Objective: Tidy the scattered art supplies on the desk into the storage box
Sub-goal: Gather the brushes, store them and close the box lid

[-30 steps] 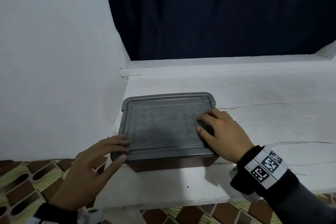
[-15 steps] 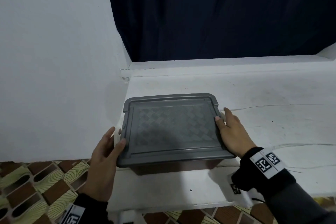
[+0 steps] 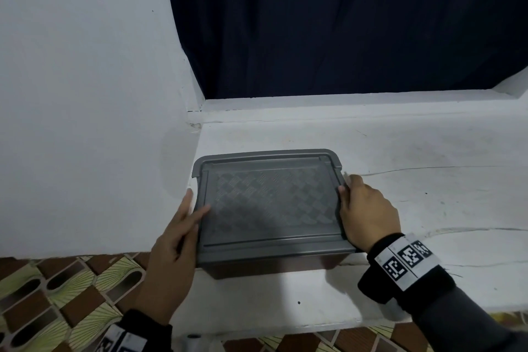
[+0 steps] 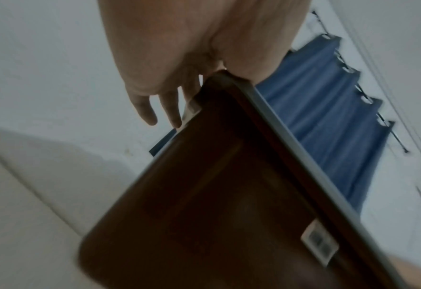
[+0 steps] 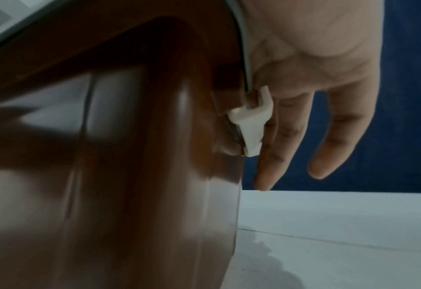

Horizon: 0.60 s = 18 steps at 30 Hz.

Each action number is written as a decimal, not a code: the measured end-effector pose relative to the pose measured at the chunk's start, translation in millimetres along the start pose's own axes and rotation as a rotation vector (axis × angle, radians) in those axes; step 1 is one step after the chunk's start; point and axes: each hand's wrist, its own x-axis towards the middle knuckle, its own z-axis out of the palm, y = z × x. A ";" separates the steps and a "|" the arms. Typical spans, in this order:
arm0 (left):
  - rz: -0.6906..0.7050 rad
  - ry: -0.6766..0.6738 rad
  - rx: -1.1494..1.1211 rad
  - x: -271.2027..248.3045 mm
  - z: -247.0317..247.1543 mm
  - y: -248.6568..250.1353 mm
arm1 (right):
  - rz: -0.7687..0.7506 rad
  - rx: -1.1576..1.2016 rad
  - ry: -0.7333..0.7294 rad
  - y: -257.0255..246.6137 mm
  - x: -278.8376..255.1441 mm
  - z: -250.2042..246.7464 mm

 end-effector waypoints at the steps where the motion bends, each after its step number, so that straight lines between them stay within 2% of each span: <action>1: 0.044 -0.027 0.088 0.4 -1.0 -3.4 | -0.024 -0.039 0.007 -0.4 -0.2 -1.0; 6: 0.087 -0.103 0.452 6.8 -9.7 -1.6 | -0.149 -0.126 -0.015 -5.4 -2.7 -6.7; 12: 0.123 -0.178 0.564 14.8 -13.0 5.7 | -0.140 -0.078 -0.121 -10.7 -5.9 -3.4; 18: 0.103 -0.196 0.566 22.4 -4.9 8.4 | -0.150 0.053 -0.116 -5.3 0.5 4.3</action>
